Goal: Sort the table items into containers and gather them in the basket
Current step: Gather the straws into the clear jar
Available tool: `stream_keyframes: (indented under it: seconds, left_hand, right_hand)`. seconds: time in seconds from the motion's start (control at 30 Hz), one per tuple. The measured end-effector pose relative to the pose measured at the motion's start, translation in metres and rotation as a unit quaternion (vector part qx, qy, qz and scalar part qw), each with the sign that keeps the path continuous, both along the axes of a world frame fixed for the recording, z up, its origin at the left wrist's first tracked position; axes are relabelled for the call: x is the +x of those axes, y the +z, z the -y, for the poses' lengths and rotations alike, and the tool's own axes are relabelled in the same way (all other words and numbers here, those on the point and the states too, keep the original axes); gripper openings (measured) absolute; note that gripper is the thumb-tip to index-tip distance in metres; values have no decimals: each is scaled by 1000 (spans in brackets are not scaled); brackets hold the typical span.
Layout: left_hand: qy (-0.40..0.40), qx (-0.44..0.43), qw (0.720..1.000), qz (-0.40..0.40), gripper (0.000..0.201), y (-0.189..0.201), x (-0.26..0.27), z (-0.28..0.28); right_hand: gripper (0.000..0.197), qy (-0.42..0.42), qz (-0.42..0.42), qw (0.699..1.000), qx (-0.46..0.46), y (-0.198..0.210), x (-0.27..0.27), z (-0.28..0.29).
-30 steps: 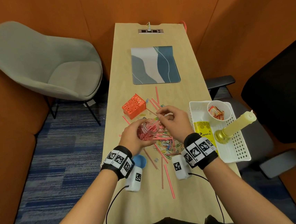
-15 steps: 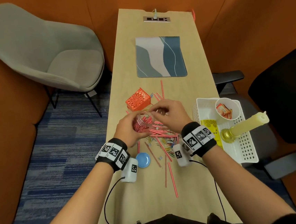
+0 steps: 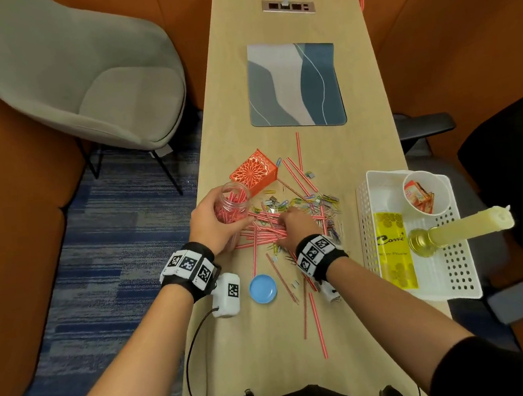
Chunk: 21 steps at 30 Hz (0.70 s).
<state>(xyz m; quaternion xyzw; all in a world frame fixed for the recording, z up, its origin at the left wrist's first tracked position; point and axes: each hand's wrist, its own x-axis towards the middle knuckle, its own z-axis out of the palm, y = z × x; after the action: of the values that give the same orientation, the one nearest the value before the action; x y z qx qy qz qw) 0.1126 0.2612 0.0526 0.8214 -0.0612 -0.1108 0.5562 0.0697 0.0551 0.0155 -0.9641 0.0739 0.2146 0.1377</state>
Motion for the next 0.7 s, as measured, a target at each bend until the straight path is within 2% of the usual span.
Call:
stream_keyframes:
  seconds: [0.1, 0.4, 0.7]
  left_hand:
    - [-1, -4, 1000, 3, 73, -5, 2, -3]
    - [-6, -18, 1000, -2, 73, -5, 0, 1]
    - [-4, -33, 999, -7, 74, -5, -2, 3]
  right_hand:
    - [45, 6, 5, 999, -31, -7, 3, -3]
    - [12, 92, -6, 989, -116, -4, 8, -14]
    - [17, 90, -17, 991, -100, -3, 9, -11]
